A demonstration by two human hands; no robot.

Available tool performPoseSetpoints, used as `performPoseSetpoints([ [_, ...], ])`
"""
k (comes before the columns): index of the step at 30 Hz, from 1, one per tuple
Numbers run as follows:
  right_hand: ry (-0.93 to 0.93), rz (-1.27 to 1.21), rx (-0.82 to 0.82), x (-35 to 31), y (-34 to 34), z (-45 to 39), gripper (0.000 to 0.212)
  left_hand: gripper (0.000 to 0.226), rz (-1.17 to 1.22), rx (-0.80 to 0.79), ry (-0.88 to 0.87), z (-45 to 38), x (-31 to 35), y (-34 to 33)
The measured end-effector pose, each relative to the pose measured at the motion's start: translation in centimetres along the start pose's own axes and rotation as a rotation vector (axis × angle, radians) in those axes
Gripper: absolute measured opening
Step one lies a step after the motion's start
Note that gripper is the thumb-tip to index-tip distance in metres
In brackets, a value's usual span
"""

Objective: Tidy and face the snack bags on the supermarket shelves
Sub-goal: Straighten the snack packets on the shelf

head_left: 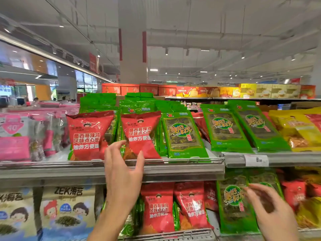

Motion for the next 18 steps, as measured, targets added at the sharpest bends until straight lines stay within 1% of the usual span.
performPoseSetpoints([
  [2,0.082,0.073,0.0,-1.2,0.4,-3.5,0.014,0.077,-0.113,-0.083,0.02,-2.0,-0.1,-1.4],
  [3,0.111,0.096,0.004,-1.5,0.4,-5.1,0.013,0.088,-0.163,-0.11,0.039,-3.1,-0.3,-2.0],
  [6,0.145,0.107,-0.018,-2.8,-0.4,-9.1,0.023,0.111,-0.272,-0.221,0.13,-5.1,-0.7,-3.4],
  [8,0.135,0.147,-0.061,-2.2,-1.1,-11.4,0.034,0.123,-0.291,-0.263,0.15,-5.8,-0.8,-4.1],
  [10,0.128,0.252,-0.137,-1.7,-1.9,-13.6,0.048,0.131,-0.262,-0.268,0.187,-7.0,-1.1,-4.3],
  [13,0.1,0.379,-0.237,-0.7,-3.0,-15.9,0.063,0.133,-0.187,-0.3,0.252,-7.8,-1.4,-4.8],
  [15,0.084,0.442,-0.281,-0.3,-3.7,-17.3,0.074,0.13,-0.138,-0.344,0.309,-8.4,-1.7,-5.1],
  [18,0.045,0.493,-0.362,0.2,-4.6,-19.3,0.089,0.109,-0.101,-0.407,0.332,-8.7,-1.9,-5.8],
])
Point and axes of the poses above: each hand's wrist, its own z-axis away from the middle knuckle, its own y-axis out of the back of the hand, x = y × z, the point moved 4 cm from there along -z, towards the middle knuckle, and after that the axes turned 5 degrees about y, right-handed, at the moved point
